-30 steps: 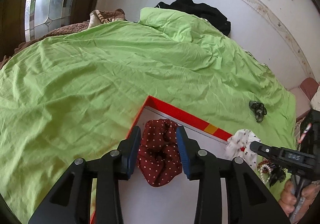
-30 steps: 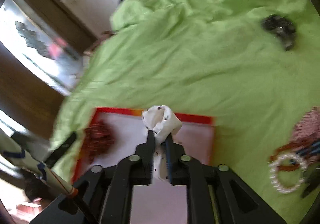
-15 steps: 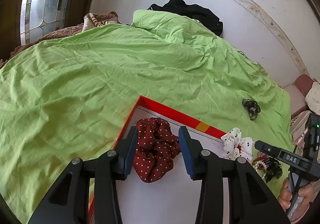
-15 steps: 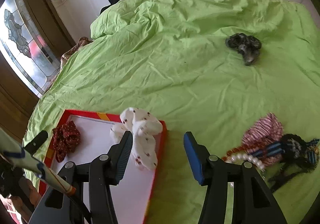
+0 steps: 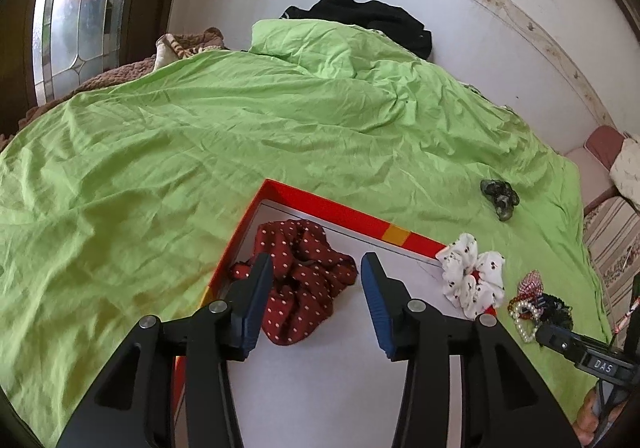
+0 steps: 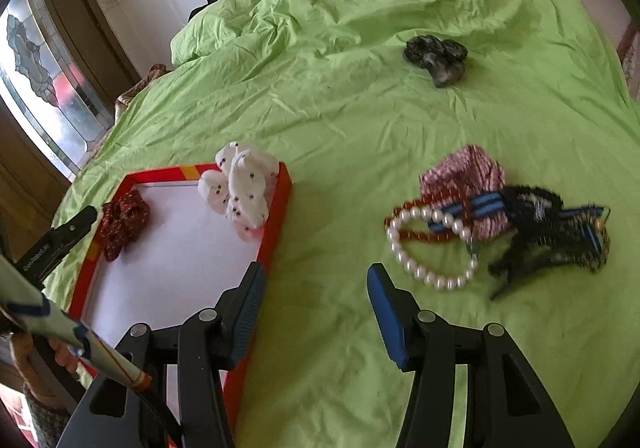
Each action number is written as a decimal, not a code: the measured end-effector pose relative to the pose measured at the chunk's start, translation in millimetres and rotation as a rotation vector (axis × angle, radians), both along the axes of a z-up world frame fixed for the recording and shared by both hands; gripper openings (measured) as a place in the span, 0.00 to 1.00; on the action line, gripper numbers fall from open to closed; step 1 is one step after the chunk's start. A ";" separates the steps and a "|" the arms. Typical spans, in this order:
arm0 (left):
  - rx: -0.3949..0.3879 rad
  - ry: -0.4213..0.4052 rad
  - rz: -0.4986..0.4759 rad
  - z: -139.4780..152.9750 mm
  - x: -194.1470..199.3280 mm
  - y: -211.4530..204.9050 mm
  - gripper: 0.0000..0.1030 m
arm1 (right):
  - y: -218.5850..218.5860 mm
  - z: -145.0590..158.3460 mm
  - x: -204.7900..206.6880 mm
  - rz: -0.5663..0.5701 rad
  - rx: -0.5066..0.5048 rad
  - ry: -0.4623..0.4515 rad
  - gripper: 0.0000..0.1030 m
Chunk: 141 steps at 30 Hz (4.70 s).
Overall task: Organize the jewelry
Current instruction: 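Carry both scrunchies into the tray and open both grippers, then withdraw both grippers from the tray back toward the jewelry pile, then grasp the plaid scrunchie with left gripper while right grasps leopard-print hair tie, then carry both items into the tray and open both grippers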
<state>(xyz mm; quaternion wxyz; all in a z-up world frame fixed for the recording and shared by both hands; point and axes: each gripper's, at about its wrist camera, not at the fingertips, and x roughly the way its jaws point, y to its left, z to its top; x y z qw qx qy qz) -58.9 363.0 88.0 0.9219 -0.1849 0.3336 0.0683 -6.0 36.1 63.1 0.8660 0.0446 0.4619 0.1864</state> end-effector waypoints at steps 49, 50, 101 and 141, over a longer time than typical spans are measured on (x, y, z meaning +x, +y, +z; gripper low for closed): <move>0.305 0.203 -0.290 1.1 -55.3 -238.8 0.51 | -190.6 -27.4 -95.2 -0.203 -0.040 -0.079 0.60; 0.299 0.208 -0.294 0.7 -50.9 -241.1 0.51 | -193.6 -28.0 -93.5 -0.209 -0.037 -0.078 0.60; -0.042 0.305 -0.610 -44.8 192.5 -328.8 0.08 | -269.5 -48.2 42.4 -0.298 0.271 -0.078 0.08; -0.058 0.151 -0.103 29.5 -73.7 -40.4 0.08 | -88.2 49.0 -93.0 0.033 0.156 -0.171 0.08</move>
